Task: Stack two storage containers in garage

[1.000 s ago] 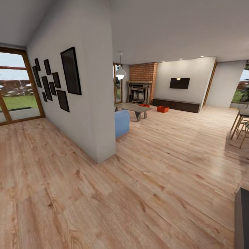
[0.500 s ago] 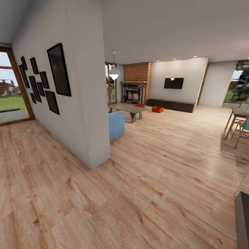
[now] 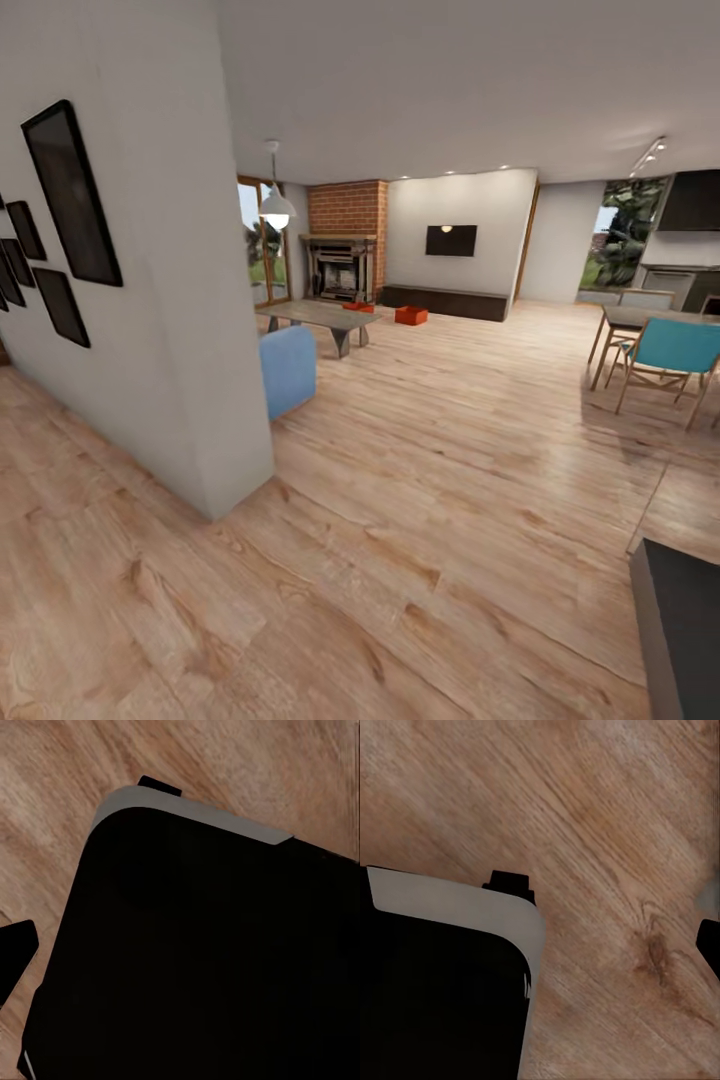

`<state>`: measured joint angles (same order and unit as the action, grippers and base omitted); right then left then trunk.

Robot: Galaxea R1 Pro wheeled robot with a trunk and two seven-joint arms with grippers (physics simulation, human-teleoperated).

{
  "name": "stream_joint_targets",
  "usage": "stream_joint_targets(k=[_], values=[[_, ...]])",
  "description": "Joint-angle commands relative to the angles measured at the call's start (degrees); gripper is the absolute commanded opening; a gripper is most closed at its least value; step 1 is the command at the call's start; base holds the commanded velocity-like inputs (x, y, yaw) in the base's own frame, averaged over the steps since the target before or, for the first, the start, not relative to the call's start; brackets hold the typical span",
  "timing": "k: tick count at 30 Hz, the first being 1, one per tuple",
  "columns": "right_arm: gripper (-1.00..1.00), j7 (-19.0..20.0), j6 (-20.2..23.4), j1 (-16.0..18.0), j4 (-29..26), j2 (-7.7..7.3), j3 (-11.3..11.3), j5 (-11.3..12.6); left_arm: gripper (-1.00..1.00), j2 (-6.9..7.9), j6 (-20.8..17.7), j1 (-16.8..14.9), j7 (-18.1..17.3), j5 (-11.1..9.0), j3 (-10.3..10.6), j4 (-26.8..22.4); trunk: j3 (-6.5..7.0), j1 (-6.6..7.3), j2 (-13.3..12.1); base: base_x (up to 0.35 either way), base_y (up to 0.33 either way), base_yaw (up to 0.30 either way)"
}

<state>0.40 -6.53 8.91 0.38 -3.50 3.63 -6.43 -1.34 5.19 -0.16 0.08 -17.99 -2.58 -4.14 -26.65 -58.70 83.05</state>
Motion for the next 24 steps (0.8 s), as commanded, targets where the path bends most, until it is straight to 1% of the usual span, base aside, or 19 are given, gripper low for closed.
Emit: stream_joint_targets(k=[1, 24], values=[[1.0, 0.04, -0.15, 0.05, 0.06, -0.01, 0.32, -0.25, 1.0, -0.02, 0.16, -0.02, 0.01, -0.11, -0.23, 0.01, -0.06, -0.03, 0.03, 0.324, 0.0, -0.289], [1.0, 0.04, -0.23, 0.05, 0.06, -0.01, 0.32, -0.25, 1.0, 0.01, 0.17, -0.02, 0.01, -0.11, -0.23, 0.01, -0.06, -0.03, 0.03, 0.324, 0.0, -0.289]])
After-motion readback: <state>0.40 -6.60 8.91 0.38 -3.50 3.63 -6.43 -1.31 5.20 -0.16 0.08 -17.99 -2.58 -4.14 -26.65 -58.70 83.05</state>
